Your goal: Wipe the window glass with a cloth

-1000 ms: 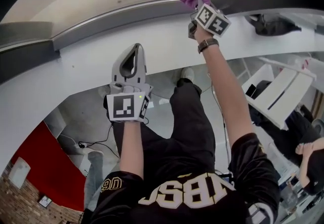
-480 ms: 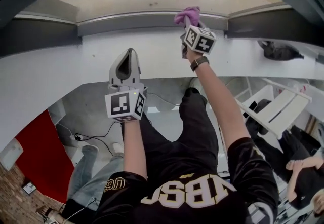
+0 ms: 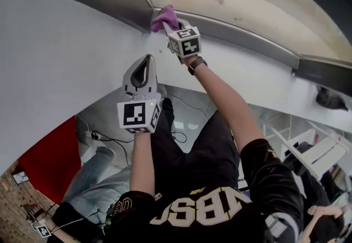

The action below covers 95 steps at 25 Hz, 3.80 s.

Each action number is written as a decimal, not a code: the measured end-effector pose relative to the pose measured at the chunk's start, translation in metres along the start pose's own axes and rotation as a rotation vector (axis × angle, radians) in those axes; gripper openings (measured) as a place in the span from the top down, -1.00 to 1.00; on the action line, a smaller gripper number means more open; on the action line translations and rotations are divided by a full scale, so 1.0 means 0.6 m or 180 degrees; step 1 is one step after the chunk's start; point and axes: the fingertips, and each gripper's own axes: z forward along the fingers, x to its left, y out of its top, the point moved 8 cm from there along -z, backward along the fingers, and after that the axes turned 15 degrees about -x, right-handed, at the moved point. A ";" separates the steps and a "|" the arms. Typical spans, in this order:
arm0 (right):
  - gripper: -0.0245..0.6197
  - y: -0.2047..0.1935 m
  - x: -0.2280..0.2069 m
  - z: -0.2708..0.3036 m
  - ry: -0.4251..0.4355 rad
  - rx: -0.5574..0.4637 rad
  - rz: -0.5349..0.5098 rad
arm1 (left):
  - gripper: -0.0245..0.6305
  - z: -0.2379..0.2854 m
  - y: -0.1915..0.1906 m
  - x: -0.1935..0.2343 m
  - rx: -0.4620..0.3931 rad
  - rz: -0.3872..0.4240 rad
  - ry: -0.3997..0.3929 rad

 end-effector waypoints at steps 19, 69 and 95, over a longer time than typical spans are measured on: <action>0.81 -0.040 -0.402 -0.380 -0.1679 0.0178 0.0355 | 0.87 0.054 -0.047 -0.238 0.0169 -0.0316 -0.0514; 0.81 0.542 0.208 -0.973 -0.1352 -0.1905 -0.0550 | 0.87 -0.151 0.487 -0.535 -0.0883 -0.0133 -0.1408; 0.81 0.635 0.157 -1.066 -0.1317 -0.2186 -0.0952 | 0.87 -0.134 0.545 -0.646 -0.1173 0.0045 -0.1468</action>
